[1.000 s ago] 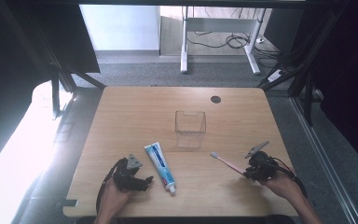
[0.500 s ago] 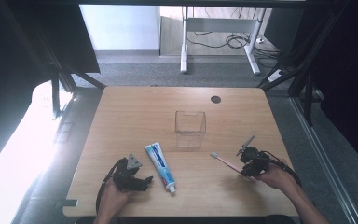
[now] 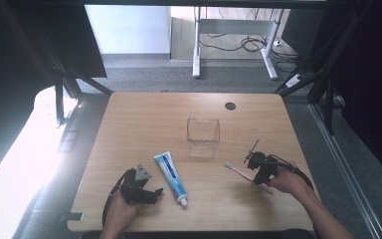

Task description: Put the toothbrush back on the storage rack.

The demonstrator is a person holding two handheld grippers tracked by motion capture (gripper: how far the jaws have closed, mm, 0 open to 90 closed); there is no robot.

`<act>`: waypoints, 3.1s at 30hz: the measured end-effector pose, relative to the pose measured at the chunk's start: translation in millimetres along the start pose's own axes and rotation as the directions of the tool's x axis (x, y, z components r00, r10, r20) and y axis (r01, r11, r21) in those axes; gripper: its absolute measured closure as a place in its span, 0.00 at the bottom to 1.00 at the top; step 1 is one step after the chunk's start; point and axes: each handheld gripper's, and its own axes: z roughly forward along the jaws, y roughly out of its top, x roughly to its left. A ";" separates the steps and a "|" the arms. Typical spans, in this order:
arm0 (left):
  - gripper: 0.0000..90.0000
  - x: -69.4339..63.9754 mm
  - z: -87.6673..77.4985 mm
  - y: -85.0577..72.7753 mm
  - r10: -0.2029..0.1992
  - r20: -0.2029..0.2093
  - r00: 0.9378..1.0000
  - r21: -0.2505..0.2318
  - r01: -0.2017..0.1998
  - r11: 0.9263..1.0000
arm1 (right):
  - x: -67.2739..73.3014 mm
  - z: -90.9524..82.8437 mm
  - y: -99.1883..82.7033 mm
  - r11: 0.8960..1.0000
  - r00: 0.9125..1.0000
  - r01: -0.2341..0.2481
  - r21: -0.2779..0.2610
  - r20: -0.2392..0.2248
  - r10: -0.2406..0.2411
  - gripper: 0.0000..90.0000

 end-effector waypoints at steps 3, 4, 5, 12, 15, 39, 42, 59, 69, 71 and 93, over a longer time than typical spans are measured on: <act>0.15 0.0 -0.2 0.0 -0.001 0.001 1.000 -0.001 0.001 1.000 | 0.1 1.8 4.9 1.000 1.000 0.009 0.017 -0.003 -0.009 0.83; 0.15 -0.1 -0.2 0.0 0.000 0.000 1.000 0.000 0.000 1.000 | 0.2 2.5 5.9 1.000 1.000 0.008 0.018 -0.002 -0.008 0.83; 0.15 0.2 -0.3 0.0 0.004 0.000 1.000 0.003 -0.004 1.000 | 0.3 3.2 7.3 1.000 1.000 0.010 0.022 -0.003 -0.010 0.83; 0.15 -0.1 0.0 0.0 0.004 0.000 1.000 0.006 -0.004 1.000 | 1.0 7.4 15.0 0.999 1.000 0.018 0.040 -0.004 -0.017 0.83; 0.15 -0.2 0.3 -0.1 0.007 0.003 1.000 0.007 -0.007 1.000 | -0.8 9.8 17.4 0.998 1.000 0.031 0.051 -0.001 -0.031 0.83; 0.15 -0.7 1.3 -0.1 0.006 0.006 1.000 0.009 -0.006 1.000 | -4.7 8.5 18.6 0.998 0.999 -0.022 0.057 -0.031 0.024 0.89; 0.15 -0.7 1.3 -0.1 0.006 0.006 1.000 0.008 -0.006 1.000 | -5.6 4.5 17.3 0.999 0.999 -0.021 0.042 -0.034 0.022 0.89; 0.14 -0.7 0.4 0.1 0.002 0.011 1.000 -0.002 -0.002 1.000 | -5.8 -12.5 9.1 0.996 0.998 -0.049 -0.074 -0.035 0.047 0.89; 0.14 -0.1 -0.8 0.0 0.008 0.009 1.000 -0.013 -0.008 1.000 | -5.6 -29.1 7.8 0.984 0.998 -0.062 -0.169 -0.030 0.058 0.89; 0.14 -0.5 -0.9 0.0 0.005 0.008 1.000 -0.012 -0.005 1.000 | -6.1 -32.8 7.3 0.979 0.998 -0.063 -0.193 -0.032 0.058 0.89; 0.14 -0.5 -0.4 -0.2 0.005 0.008 1.000 -0.014 -0.005 1.000 | -6.0 -69.5 8.4 0.906 0.995 -0.095 -0.411 -0.038 0.087 0.89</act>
